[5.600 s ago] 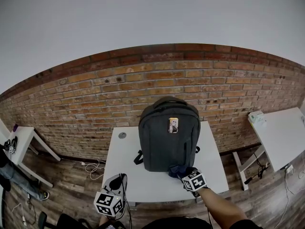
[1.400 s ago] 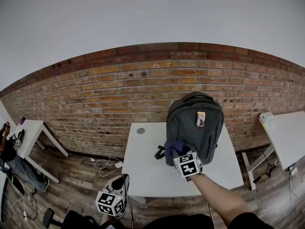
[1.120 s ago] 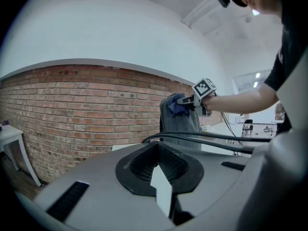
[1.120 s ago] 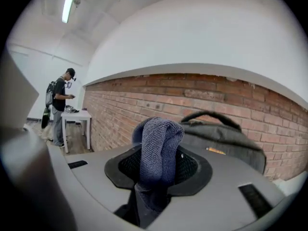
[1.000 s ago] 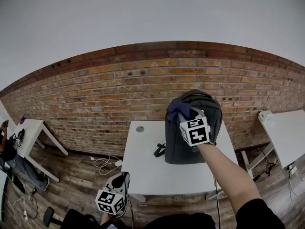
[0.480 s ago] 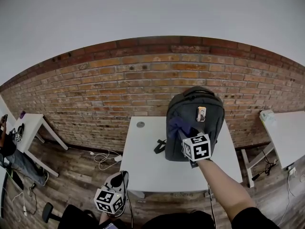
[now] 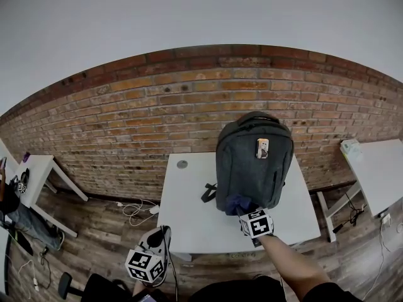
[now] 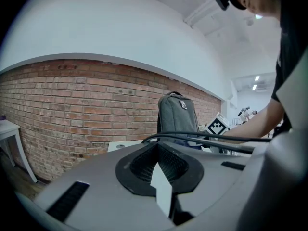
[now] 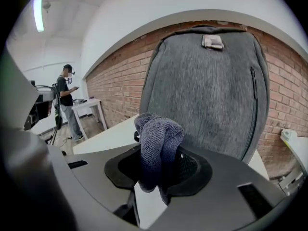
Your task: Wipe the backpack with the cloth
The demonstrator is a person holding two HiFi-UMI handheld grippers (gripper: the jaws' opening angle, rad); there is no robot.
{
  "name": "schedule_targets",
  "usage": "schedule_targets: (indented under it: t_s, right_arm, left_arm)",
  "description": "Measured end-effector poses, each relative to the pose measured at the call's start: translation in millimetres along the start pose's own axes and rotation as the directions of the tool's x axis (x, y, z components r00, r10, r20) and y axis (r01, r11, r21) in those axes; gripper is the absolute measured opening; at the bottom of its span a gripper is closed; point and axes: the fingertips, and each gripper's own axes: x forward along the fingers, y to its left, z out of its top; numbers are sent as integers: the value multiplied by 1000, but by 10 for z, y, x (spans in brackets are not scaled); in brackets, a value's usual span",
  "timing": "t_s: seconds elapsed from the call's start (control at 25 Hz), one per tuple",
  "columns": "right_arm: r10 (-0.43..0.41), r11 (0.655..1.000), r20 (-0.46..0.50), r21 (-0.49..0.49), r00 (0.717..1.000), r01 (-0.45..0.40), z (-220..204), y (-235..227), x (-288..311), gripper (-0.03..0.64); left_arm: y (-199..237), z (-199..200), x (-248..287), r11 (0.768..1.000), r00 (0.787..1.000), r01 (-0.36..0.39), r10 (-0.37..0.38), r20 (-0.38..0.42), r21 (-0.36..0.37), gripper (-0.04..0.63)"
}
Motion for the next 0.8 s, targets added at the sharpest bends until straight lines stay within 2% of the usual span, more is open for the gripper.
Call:
schedule_targets:
  t_s: [0.2, 0.36, 0.56, 0.68, 0.8]
  right_arm:
    - [-18, 999, -88, -39, 996, 15, -421, -40, 57, 117]
    - [-62, 991, -69, -120, 996, 54, -382, -155, -27, 117]
    - [-79, 989, 28, -123, 996, 82, 31, -310, -234, 117]
    - [-92, 987, 127, -120, 988, 107, 472, -419, -427, 117]
    - [-107, 977, 219, -157, 970, 143, 1018, -570, -617, 117]
  left_arm:
    - [56, -18, -5, 1000, 1000, -13, 13, -2, -9, -4]
    - [7, -33, 28, 1000, 1000, -1, 1, -5, -6, -3]
    - [-36, -15, 58, 1000, 1000, 10, -10, 3, 0, -3]
    - [-42, 4, 77, 1000, 1000, 17, -17, 6, 5, -5]
    - [-51, 33, 90, 1000, 1000, 22, -22, 8, 7, -5]
